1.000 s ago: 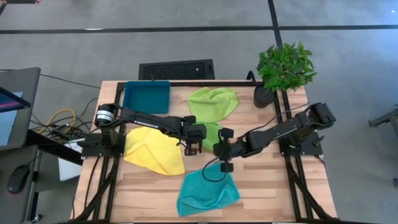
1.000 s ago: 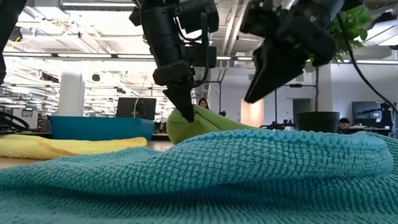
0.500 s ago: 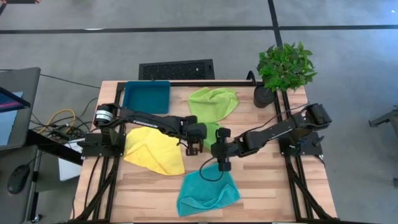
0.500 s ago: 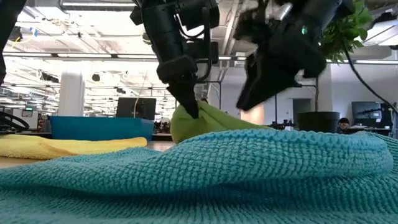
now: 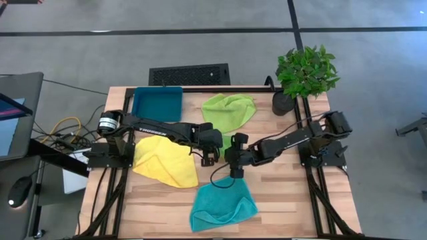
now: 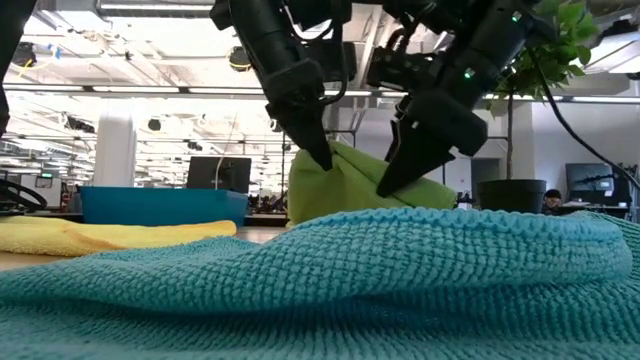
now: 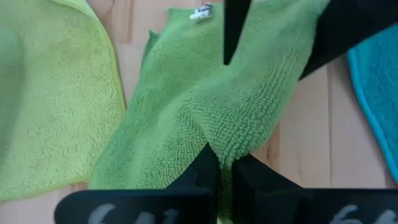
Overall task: Fold microfiber towels
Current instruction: Put the green towel into the blue bin
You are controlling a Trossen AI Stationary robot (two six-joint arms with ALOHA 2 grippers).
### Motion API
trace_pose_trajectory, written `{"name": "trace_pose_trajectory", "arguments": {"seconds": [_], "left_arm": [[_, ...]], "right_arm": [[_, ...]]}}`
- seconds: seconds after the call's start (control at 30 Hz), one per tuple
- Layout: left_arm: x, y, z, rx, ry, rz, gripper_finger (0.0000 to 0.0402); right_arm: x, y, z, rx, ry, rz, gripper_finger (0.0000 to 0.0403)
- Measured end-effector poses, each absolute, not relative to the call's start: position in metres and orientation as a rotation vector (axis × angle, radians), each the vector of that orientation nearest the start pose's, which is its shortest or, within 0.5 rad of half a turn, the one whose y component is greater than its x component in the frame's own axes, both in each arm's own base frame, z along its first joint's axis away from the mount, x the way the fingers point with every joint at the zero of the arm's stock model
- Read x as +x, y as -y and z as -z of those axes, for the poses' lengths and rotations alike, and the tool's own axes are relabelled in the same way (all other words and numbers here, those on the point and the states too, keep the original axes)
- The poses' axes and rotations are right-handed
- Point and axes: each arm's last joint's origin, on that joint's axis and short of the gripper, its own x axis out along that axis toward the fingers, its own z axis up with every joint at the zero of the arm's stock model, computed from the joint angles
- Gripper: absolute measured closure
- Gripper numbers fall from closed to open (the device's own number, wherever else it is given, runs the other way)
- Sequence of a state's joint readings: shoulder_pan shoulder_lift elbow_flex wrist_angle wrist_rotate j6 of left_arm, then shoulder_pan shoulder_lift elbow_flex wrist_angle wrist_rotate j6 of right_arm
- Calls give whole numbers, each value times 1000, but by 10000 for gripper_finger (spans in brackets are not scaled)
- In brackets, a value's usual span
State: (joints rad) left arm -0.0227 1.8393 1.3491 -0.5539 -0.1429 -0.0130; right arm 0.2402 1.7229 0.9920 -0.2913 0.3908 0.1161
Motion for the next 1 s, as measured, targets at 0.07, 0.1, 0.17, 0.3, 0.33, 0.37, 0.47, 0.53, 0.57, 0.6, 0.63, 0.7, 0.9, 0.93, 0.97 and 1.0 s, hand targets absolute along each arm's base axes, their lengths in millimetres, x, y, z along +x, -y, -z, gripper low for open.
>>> {"name": "trace_pose_trajectory", "arguments": {"seconds": [0.07,0.1,0.17,0.3,0.33,0.37,0.47,0.53,0.57,0.6,0.63,0.7,0.9,0.93,0.97,1.0], "left_arm": [[383,4,-213,76,-1033,-126,401],[384,4,-213,81,-1031,-135,401],[384,4,-213,86,-1026,-143,401],[385,4,-214,79,-1009,-145,401],[386,4,-214,77,-1004,-144,401],[386,4,-214,77,-1001,-144,401],[387,4,-215,72,-991,-141,401],[387,4,-215,66,-990,-144,401],[387,4,-215,62,-990,-146,401],[387,4,-215,61,-990,-147,401],[386,4,-216,61,-988,-147,401],[386,4,-218,60,-981,-147,401],[382,4,-231,57,-943,-146,401],[380,4,-234,57,-936,-146,401],[379,4,-237,56,-928,-145,401],[378,4,-240,55,-918,-146,401]], "right_arm": [[325,-69,-165,-195,-960,192,142],[325,-70,-165,-191,-959,183,142],[325,-72,-165,-186,-952,169,142],[326,-75,-166,-180,-934,162,142],[326,-75,-166,-177,-933,163,142],[326,-75,-166,-173,-933,166,143],[326,-73,-166,-174,-943,172,143],[325,-73,-166,-168,-943,176,143],[325,-73,-166,-161,-943,180,143],[325,-73,-165,-157,-945,183,143],[325,-73,-165,-156,-950,185,143],[324,-73,-165,-158,-960,187,143],[322,-72,-164,-104,-973,221,143],[322,-72,-164,-103,-973,221,143],[322,-72,-164,-103,-973,222,143],[322,-72,-164,-105,-973,224,143]]}}
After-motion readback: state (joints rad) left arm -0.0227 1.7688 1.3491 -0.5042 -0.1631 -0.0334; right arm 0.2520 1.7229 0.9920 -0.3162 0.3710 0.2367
